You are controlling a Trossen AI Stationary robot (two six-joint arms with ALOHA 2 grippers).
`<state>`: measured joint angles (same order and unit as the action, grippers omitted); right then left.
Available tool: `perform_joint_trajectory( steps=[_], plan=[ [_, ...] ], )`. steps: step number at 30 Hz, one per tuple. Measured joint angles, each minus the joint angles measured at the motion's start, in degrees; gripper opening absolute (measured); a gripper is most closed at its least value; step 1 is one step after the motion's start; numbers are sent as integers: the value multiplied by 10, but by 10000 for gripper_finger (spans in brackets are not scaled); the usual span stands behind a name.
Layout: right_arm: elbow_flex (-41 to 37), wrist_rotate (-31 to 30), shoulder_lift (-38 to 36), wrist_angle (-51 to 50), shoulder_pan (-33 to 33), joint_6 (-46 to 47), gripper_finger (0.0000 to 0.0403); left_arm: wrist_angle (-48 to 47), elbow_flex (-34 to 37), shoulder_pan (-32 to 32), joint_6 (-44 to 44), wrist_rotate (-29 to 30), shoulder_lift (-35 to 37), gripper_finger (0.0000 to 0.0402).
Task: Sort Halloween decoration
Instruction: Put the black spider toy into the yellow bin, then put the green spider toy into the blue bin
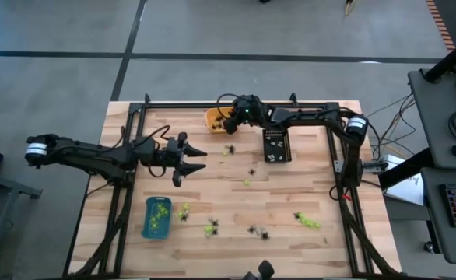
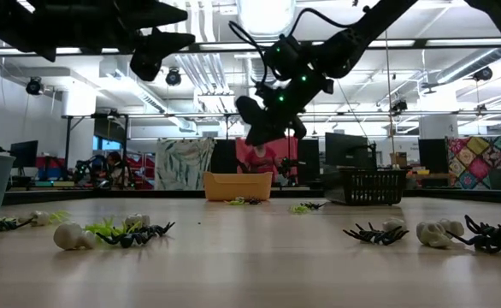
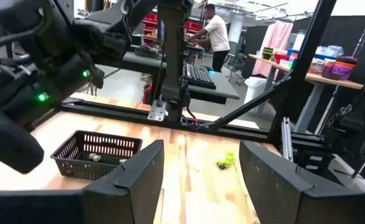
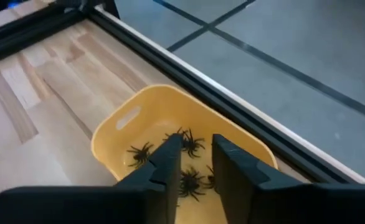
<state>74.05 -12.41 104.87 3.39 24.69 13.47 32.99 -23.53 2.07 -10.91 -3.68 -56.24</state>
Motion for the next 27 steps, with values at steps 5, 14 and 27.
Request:
perform_joint_trajectory(
  steps=[5,14,27],
  plan=[
    [14,37,-21,-50,-15,2,118,-5,0,0,-29,1,-9,192],
    [20,63,-77,-164,-101,3,124,-64,0,-2,-117,1,-39,192],
    [13,44,-96,-292,-251,34,92,-162,-70,-36,-123,1,-152,192]
  ],
)
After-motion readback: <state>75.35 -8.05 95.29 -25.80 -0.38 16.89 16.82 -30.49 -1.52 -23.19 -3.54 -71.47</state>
